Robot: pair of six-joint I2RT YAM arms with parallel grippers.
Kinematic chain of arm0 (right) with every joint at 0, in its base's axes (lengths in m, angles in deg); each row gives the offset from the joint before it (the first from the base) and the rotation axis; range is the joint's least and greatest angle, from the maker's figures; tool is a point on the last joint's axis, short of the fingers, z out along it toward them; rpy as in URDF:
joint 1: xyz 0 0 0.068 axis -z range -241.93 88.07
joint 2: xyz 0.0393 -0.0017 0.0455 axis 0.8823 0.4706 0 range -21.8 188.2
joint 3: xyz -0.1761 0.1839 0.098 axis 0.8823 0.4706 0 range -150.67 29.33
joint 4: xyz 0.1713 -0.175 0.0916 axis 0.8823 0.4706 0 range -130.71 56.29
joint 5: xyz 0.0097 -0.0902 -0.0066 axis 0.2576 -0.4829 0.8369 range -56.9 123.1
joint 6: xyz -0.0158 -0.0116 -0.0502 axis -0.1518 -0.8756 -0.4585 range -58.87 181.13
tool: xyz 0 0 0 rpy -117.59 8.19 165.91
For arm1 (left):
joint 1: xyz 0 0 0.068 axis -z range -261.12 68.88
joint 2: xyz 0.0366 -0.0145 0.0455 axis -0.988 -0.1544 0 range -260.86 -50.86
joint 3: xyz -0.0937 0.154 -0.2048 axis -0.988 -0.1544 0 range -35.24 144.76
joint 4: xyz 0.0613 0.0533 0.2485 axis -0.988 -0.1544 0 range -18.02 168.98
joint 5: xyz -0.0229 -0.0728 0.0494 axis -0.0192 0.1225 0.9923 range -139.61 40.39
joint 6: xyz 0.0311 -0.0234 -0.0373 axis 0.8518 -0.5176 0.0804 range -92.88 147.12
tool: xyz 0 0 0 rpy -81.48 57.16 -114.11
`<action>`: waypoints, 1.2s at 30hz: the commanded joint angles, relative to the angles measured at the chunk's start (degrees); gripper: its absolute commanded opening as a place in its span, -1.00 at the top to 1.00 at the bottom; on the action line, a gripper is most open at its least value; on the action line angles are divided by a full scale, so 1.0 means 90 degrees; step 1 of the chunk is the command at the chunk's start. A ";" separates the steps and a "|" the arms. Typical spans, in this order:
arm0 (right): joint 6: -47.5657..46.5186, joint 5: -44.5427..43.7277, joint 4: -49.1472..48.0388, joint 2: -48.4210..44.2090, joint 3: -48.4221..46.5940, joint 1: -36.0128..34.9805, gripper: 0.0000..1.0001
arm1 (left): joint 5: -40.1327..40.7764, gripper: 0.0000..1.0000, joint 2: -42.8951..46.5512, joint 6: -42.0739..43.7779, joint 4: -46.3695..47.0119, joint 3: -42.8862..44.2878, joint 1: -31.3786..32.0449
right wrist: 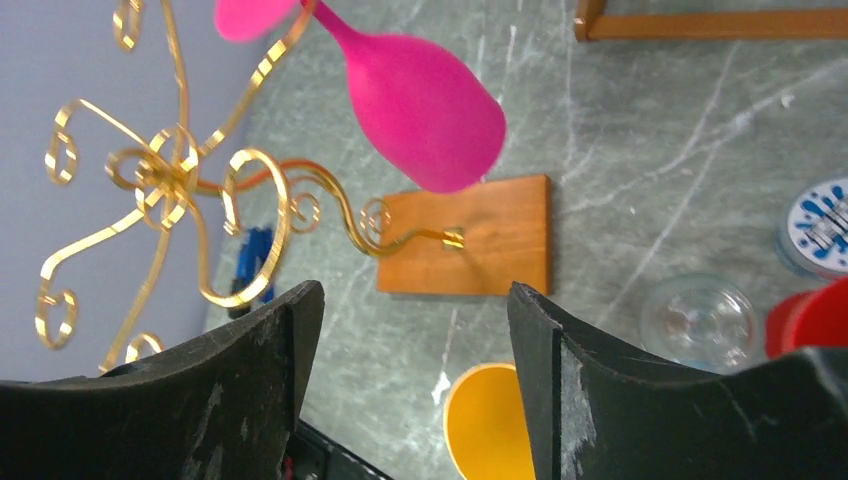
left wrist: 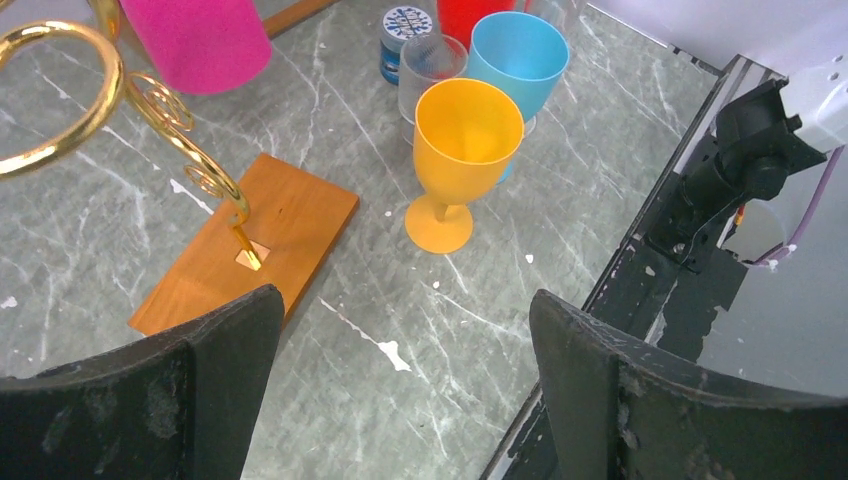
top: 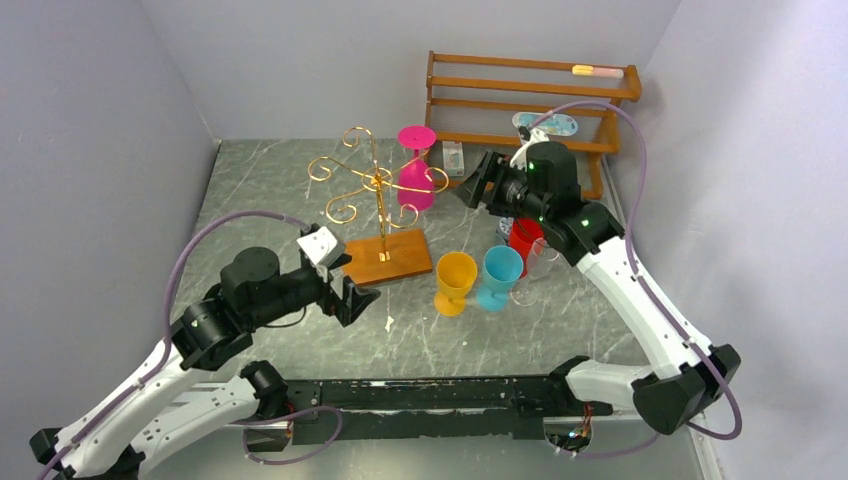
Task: Take the wine glass off the wine glass rack
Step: Place the wine glass at the center of the board, then pick up the wine glass from the wine rack.
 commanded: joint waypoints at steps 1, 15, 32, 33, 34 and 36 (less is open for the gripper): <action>0.0567 0.0196 -0.0424 0.0340 -0.0688 0.0162 -0.45 | 0.0142 -0.94 -0.0530 -0.0365 -0.0330 0.0568 -0.0026; 0.1144 0.0745 -0.1300 0.2176 -0.2153 0.0262 -0.42 | 0.0096 -0.94 -0.0130 -0.0448 -0.0128 0.0140 -0.0025; 0.1800 0.2295 -0.1831 0.3340 -0.2608 0.0684 0.30 | 0.0213 -0.94 0.0011 -0.0346 -0.0344 0.0125 -0.0028; 0.1829 0.2371 -0.1907 0.3328 -0.2568 0.0725 0.37 | 0.0216 -0.94 0.0012 -0.0350 -0.0349 0.0111 -0.0028; 0.1825 0.2426 -0.1919 0.3337 -0.2570 0.0745 0.43 | 0.0223 -0.94 0.0012 -0.0358 -0.0349 0.0106 -0.0030; 0.1802 0.2562 -0.1849 0.3393 -0.2642 0.0770 0.62 | 0.0241 -0.94 -0.0010 -0.0364 -0.0380 0.0122 -0.0026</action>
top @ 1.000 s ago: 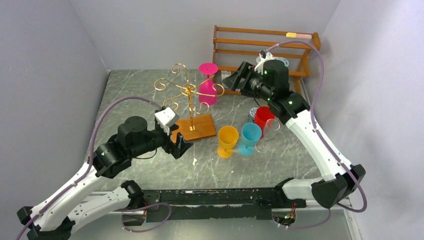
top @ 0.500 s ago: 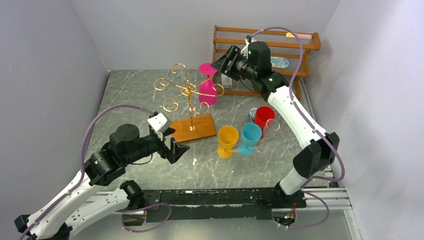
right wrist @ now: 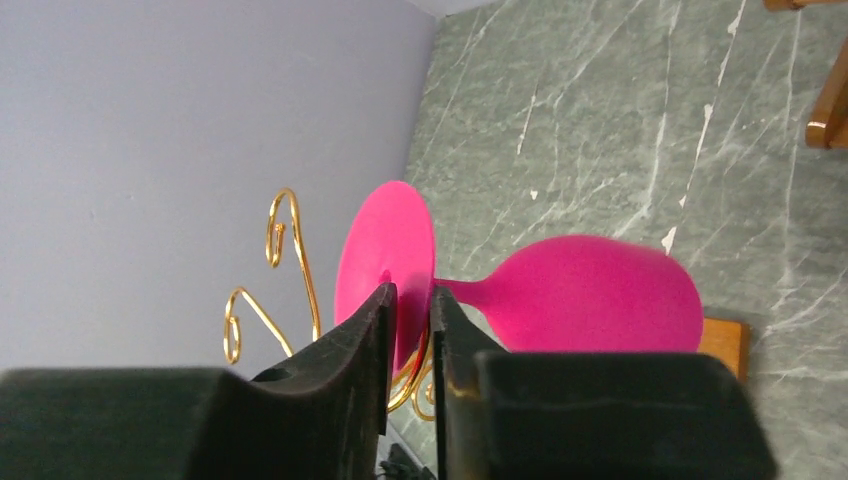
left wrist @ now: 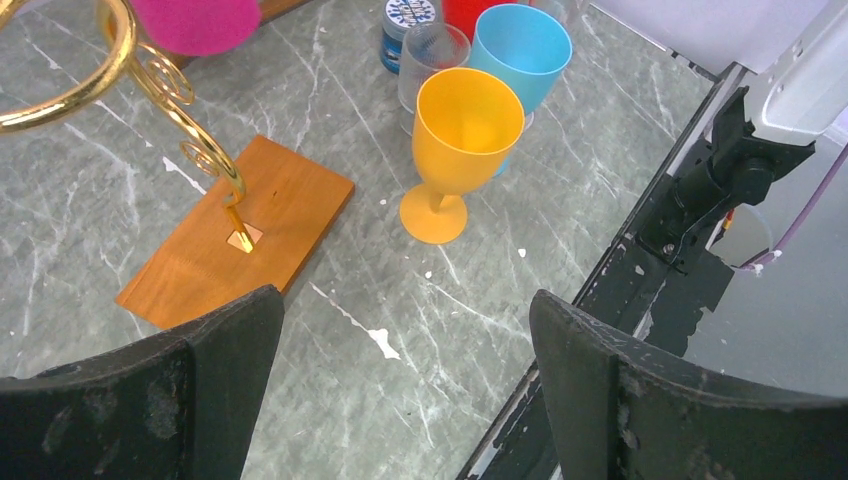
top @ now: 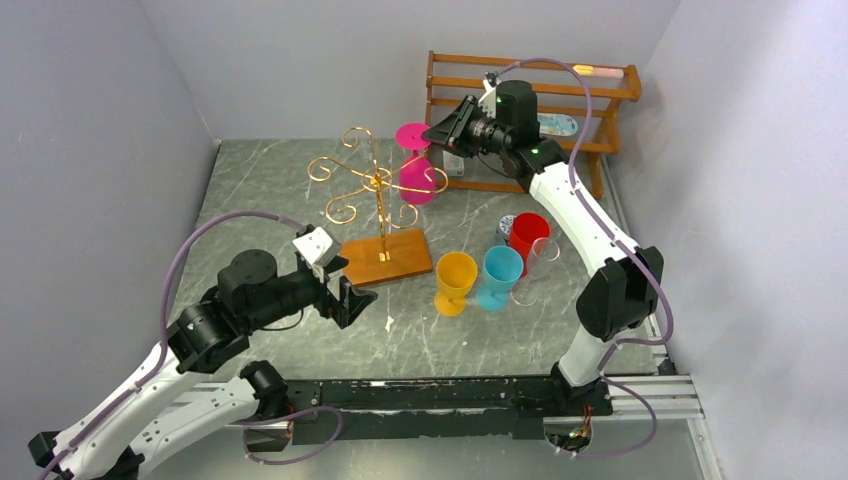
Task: Take the wine glass off the wine glass rack
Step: Pick up the wine glass from the wine rack.
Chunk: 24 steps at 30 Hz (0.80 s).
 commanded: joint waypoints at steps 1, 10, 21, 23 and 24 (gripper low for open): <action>0.0092 0.0446 -0.0196 -0.0031 0.0011 0.0134 0.66 | 0.0144 -0.94 0.0013 0.0006 -0.0136 0.0023 -0.0026; 0.0488 0.0783 -0.0516 -0.0117 0.0197 0.0203 0.89 | 0.0090 -0.94 -0.0005 -0.0091 -0.0049 -0.0031 -0.0029; 0.1848 0.1172 -0.1492 -0.0578 0.0715 0.0400 1.00 | 0.0180 -0.94 -0.0032 -0.0264 -0.0078 0.0090 -0.0028; 0.2009 0.1201 -0.1632 -0.0691 0.0805 0.0410 1.00 | 0.0198 -0.94 -0.0031 -0.0289 -0.0107 0.0106 -0.0025; 0.2091 0.1216 -0.1709 -0.0733 0.0830 0.0403 1.00 | 0.0185 -0.94 -0.0032 -0.0306 -0.0109 0.0110 -0.0027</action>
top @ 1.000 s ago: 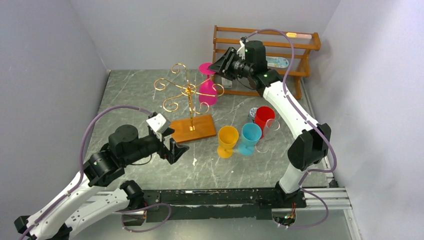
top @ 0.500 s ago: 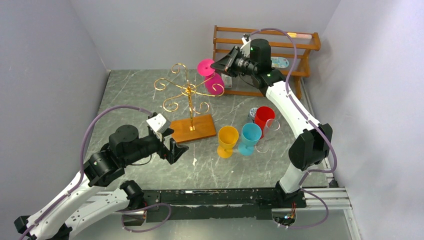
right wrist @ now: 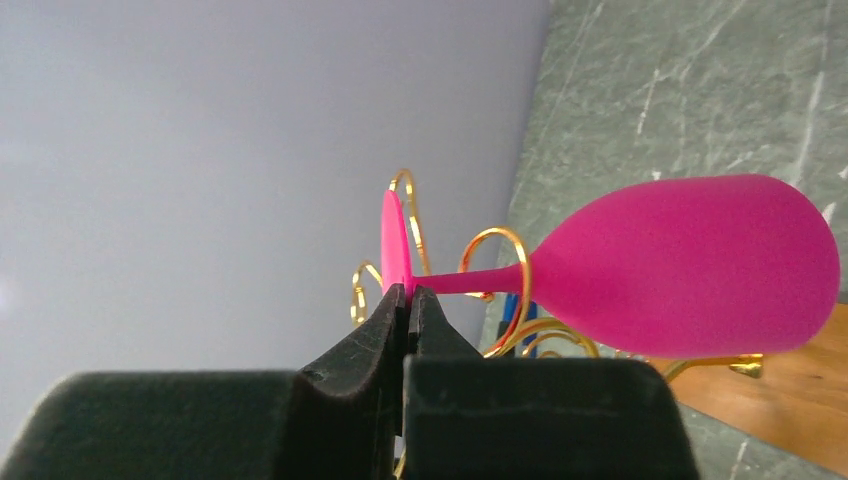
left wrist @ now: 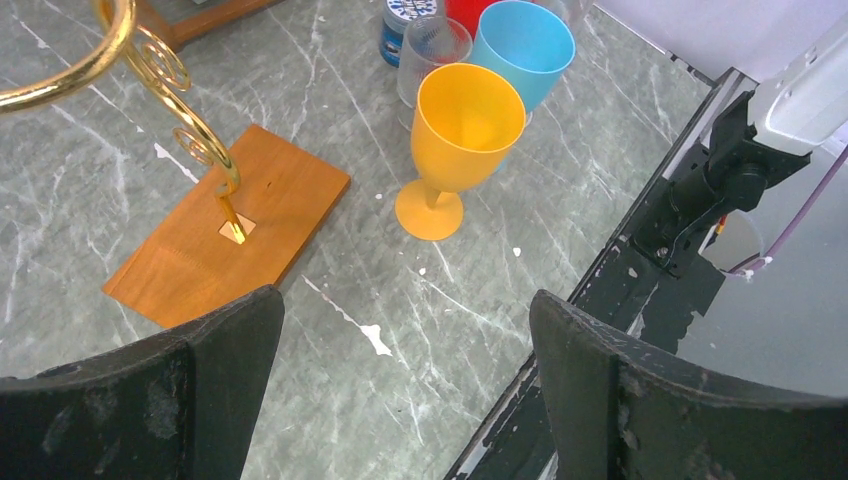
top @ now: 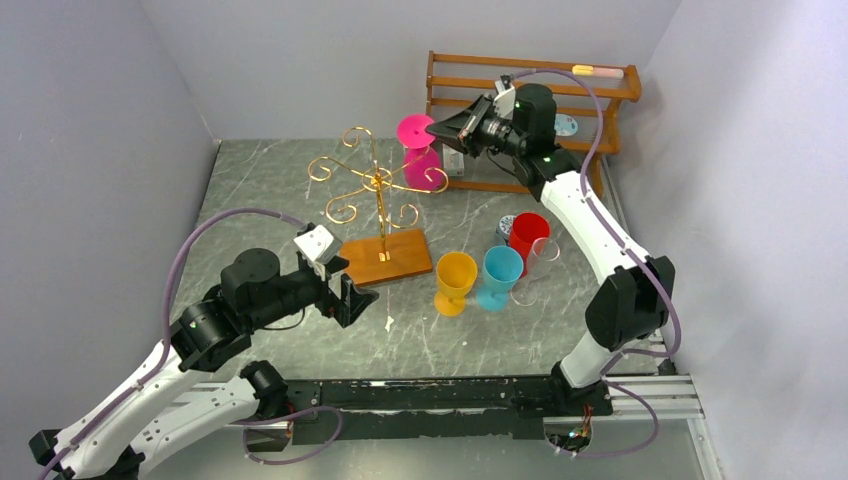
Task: Take the wine glass off the wine glass rack
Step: Pick up the wine glass from the wine rack.
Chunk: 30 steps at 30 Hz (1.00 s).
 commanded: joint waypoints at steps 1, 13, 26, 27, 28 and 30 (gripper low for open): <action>0.0576 0.0248 -0.0628 -0.0400 0.0142 0.0084 1.00 | 0.0113 -0.94 0.0028 -0.0145 -0.0072 0.0106 -0.0026; 0.0601 -0.0049 -0.0405 -0.0748 0.0540 0.0107 1.00 | 0.0115 -0.94 0.0152 -0.0160 -0.0146 0.0182 -0.0030; 0.0449 0.0496 -0.0391 -0.0646 0.0691 0.0097 1.00 | 0.0076 -0.94 0.0046 -0.0161 -0.0064 0.0205 -0.0029; 0.0432 0.0549 -0.0387 -0.0609 0.0673 0.0097 1.00 | 0.0084 -0.94 0.0026 -0.0170 -0.0063 0.0215 -0.0026; 0.0376 0.0591 -0.0360 -0.0568 0.0638 0.0082 1.00 | 0.0086 -0.94 0.0015 -0.0175 -0.0063 0.0220 -0.0032; 0.0300 0.0650 -0.0268 -0.0491 0.0536 0.0049 1.00 | 0.0149 -0.94 0.0017 -0.0203 -0.0061 0.0218 -0.0025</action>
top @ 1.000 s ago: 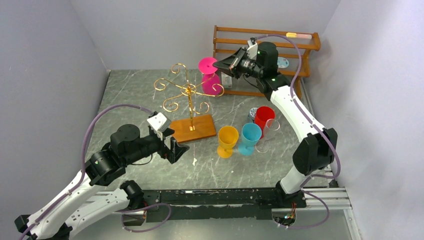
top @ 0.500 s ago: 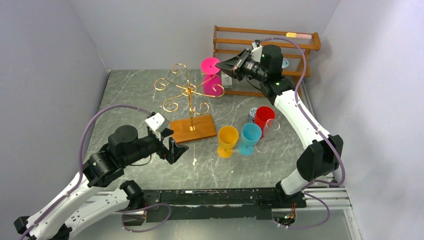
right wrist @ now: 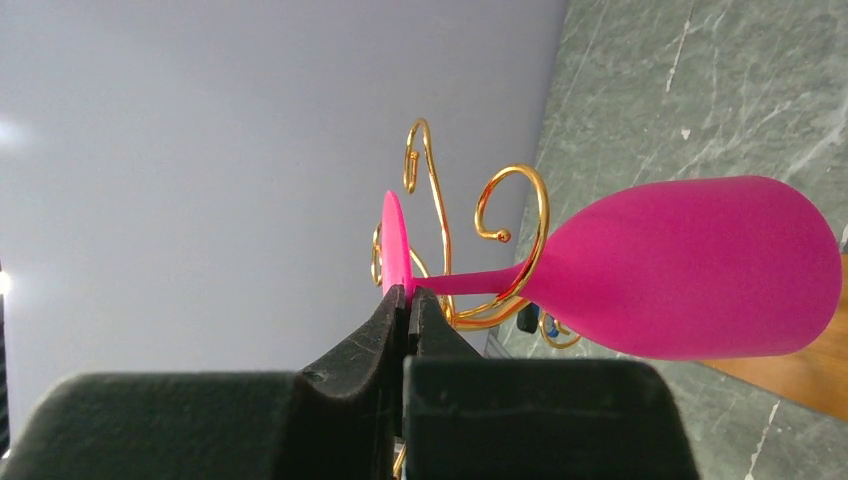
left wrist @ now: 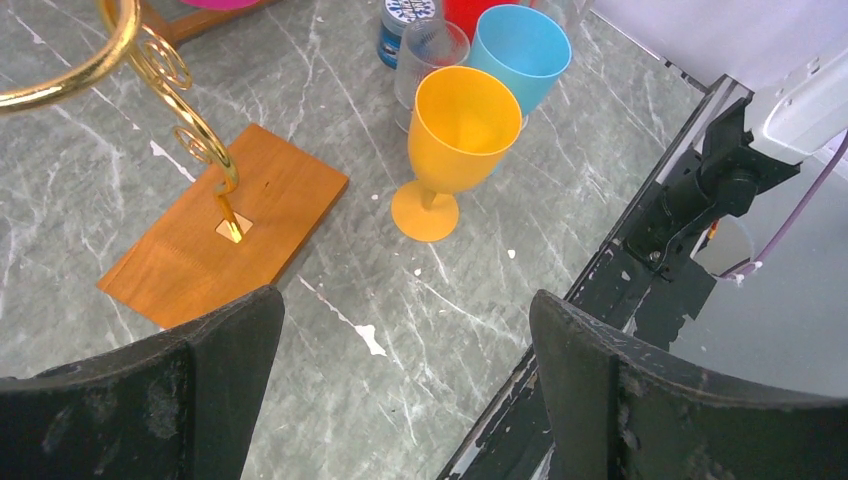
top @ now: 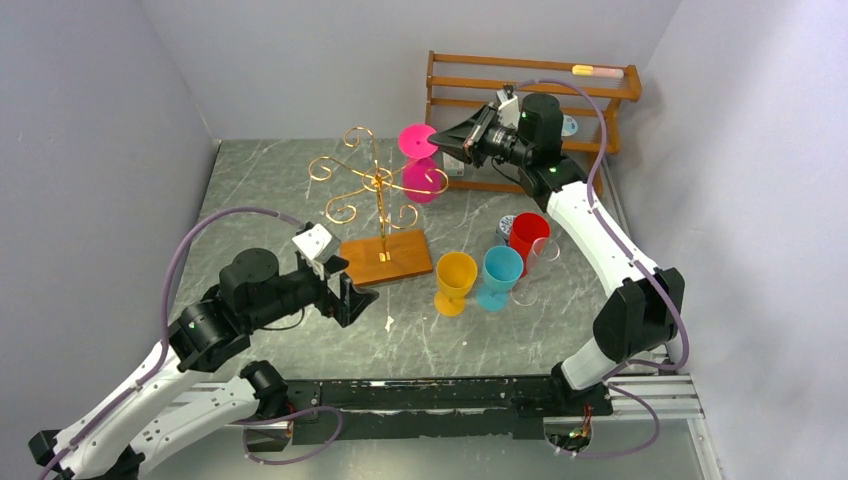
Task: Take the wine glass off the wine glass rack
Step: Pick up the wine glass from the wine rack.
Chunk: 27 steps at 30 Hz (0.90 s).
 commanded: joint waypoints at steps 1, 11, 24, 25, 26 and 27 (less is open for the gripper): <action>-0.0213 0.0351 0.0062 0.0156 -0.0222 -0.0033 1.00 | 0.0187 -0.94 -0.0006 -0.0087 -0.0020 0.0194 -0.0027; -0.0423 0.0498 0.0239 0.0670 -0.0777 -0.0247 1.00 | 0.0354 -0.94 0.0276 -0.0066 0.0037 0.0118 -0.0033; -0.0226 0.0312 0.0319 0.1276 -0.1491 -0.0336 1.00 | 0.0194 -0.94 0.0217 0.0013 0.0014 0.0013 -0.0030; -0.0224 0.0304 0.0366 0.1337 -0.1586 -0.0338 1.00 | 0.0219 -0.94 0.0256 0.0032 0.0015 0.0022 -0.0025; -0.0239 0.0205 0.0411 0.1346 -0.1645 -0.0335 1.00 | 0.0234 -0.94 0.0288 0.0042 -0.0005 0.0035 -0.0025; -0.0246 0.0052 0.0409 0.1288 -0.1659 -0.0335 1.00 | 0.0244 -0.94 0.0322 0.0045 -0.0020 0.0046 -0.0025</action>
